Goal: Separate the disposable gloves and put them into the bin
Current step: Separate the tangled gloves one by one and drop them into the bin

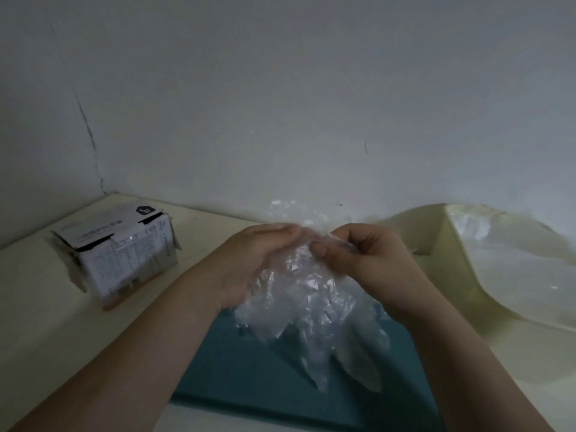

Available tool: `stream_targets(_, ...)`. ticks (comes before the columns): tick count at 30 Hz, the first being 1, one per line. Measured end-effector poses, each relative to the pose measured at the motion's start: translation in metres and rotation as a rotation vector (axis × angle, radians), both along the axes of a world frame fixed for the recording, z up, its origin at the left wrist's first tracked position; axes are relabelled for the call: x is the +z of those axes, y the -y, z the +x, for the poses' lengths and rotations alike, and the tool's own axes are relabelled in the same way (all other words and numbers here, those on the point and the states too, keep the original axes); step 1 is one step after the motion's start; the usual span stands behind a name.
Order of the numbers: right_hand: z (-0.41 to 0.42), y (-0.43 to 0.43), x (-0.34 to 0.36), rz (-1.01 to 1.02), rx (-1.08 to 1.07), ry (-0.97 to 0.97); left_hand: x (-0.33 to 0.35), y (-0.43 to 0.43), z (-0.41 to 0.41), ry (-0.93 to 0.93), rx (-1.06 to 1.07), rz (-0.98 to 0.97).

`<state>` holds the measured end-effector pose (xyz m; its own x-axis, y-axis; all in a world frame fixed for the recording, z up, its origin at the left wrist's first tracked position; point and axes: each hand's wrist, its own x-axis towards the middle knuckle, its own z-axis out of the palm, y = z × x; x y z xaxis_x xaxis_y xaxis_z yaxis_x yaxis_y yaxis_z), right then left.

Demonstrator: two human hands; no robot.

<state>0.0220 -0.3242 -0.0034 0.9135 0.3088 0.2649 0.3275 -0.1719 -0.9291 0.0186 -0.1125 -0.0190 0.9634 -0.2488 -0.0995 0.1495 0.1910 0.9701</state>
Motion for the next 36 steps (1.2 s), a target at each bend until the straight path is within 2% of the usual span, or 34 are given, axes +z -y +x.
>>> stream_targets(3, 0.003, 0.004, -0.004, 0.060, -0.069, -0.031, 0.000, -0.007, 0.005, -0.035, 0.052, -0.098)
stream_targets(11, 0.010, 0.017, -0.005, 0.083, -0.358, -0.014, 0.025, -0.022, -0.003, 0.031, 0.127, -0.165)
stream_targets(15, -0.003, 0.020, 0.012, 0.215, -0.325, -0.105, 0.030, -0.013, -0.011, 0.061, 0.129, -0.029)
stream_targets(17, -0.011, 0.022, 0.024, 0.202, -0.290, -0.141, 0.030, -0.005, -0.016, 0.066, 0.143, 0.019)
stream_targets(24, -0.022, 0.092, 0.062, 0.065, -0.381, -0.008, 0.038, 0.047, -0.037, 0.117, 0.212, -0.002)
stream_targets(32, 0.022, 0.191, 0.076, -0.230, -0.669, -0.026, 0.085, 0.098, -0.041, 0.128, -0.026, 0.014)
stream_targets(36, 0.050, 0.200, 0.083, -0.513, -0.694, 0.007, 0.111, 0.115, -0.037, 0.186, -0.117, -0.009)
